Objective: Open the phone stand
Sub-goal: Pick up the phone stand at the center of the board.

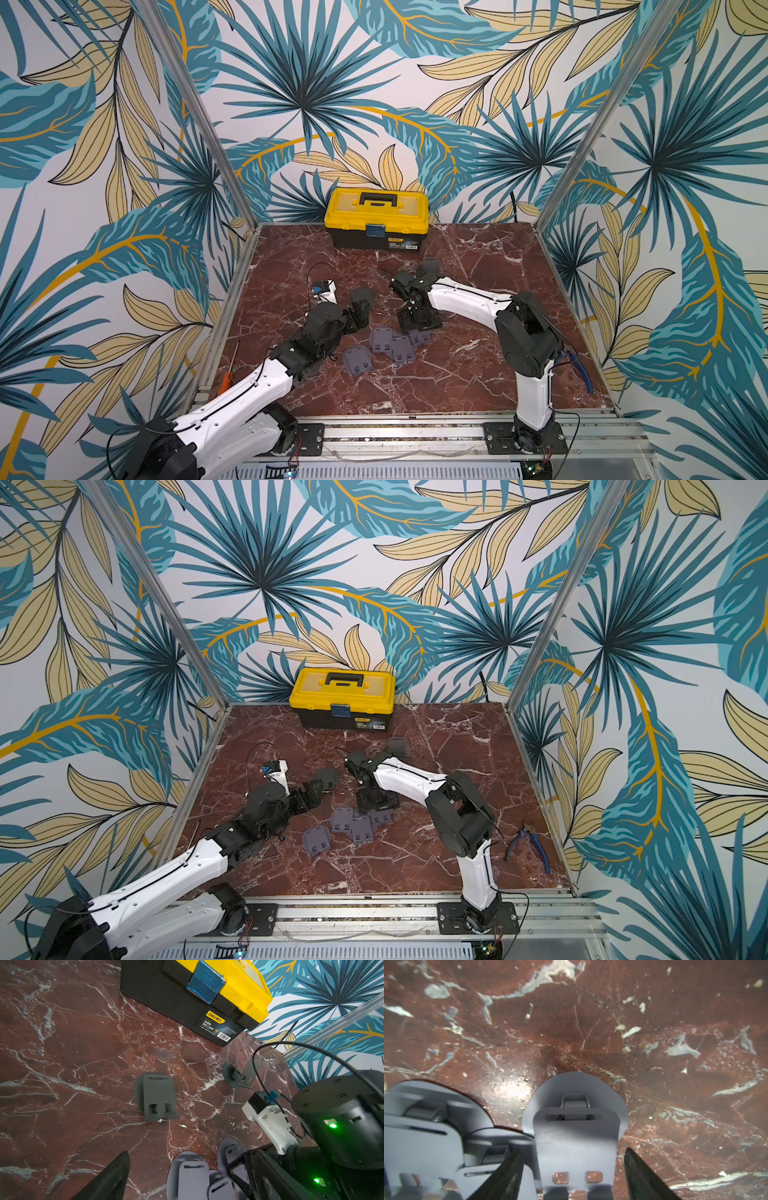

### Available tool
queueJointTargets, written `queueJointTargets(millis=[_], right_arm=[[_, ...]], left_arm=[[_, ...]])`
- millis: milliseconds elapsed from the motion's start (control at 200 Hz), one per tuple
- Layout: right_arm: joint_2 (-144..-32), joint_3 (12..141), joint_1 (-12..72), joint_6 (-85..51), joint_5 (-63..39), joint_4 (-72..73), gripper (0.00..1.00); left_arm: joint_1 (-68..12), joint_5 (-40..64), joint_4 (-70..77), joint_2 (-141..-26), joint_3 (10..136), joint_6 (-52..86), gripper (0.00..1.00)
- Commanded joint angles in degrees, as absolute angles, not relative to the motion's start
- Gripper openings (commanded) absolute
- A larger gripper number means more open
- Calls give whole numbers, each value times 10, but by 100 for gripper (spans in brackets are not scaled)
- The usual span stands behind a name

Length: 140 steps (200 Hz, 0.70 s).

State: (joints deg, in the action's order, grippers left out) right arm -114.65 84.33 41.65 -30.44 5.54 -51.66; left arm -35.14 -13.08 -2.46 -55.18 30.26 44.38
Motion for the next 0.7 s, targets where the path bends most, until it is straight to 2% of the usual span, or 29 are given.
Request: queueJointTargets(millis=[0, 200, 446, 696], right_arm=[[-1159, 847, 414, -310, 60, -533, 76], [-1164, 844, 410, -312, 61, -534, 76], [-1163, 837, 403, -313, 61, -534, 70], [-1170, 834, 402, -314, 57, -535, 70]], left_arm=[[-348, -140, -30, -540, 294, 443, 93], [-348, -141, -31, -538, 293, 444, 93], [-348, -141, -30, -538, 292, 445, 93], [-347, -142, -33, -538, 290, 446, 93]])
